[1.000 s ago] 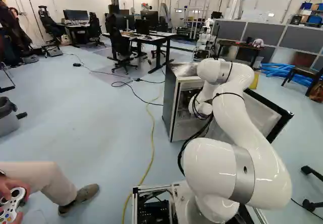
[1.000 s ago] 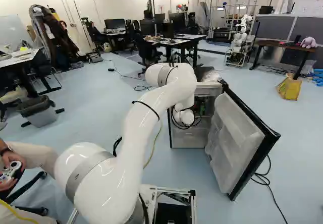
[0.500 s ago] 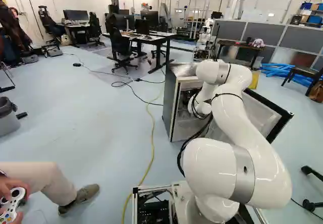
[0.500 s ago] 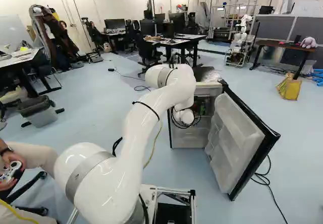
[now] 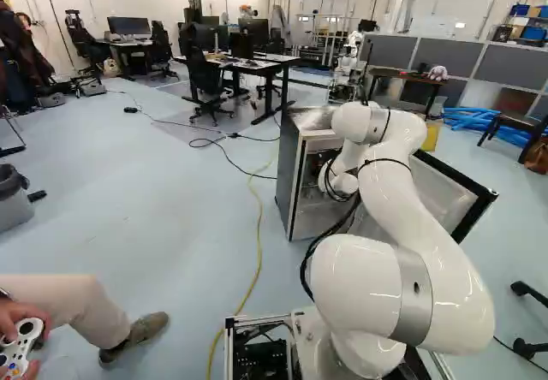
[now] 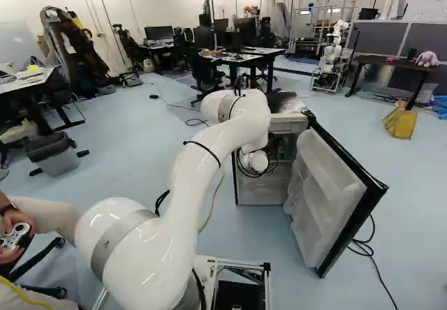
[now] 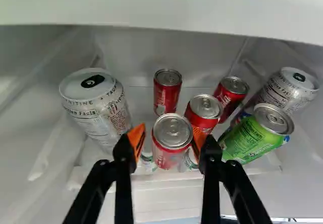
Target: Grab a drink from the fridge
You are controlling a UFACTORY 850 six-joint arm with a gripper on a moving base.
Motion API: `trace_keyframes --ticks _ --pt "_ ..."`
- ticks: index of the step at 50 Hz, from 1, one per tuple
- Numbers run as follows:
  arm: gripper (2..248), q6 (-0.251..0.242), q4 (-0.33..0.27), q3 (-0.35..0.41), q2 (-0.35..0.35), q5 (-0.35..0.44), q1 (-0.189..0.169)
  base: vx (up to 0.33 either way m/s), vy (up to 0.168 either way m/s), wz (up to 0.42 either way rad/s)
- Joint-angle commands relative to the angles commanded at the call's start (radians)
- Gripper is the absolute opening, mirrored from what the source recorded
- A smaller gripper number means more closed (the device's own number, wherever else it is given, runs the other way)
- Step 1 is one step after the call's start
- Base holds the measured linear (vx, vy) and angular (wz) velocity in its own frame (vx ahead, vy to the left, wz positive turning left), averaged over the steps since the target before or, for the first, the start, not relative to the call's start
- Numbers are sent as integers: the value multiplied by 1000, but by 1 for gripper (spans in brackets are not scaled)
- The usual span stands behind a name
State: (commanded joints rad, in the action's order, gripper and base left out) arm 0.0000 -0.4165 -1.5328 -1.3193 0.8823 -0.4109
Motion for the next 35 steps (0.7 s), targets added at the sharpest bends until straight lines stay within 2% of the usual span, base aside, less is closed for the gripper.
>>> trace_keyframes --ticks 4,5,10,35 --pt "133 0 0 0 0 0 0 0 0 0" --pt "99 0 0 0 0 0 0 0 0 0" --pt "93 0 0 0 0 0 0 0 0 0" --pt "93 0 0 23 13 0 -3 0 0 0"
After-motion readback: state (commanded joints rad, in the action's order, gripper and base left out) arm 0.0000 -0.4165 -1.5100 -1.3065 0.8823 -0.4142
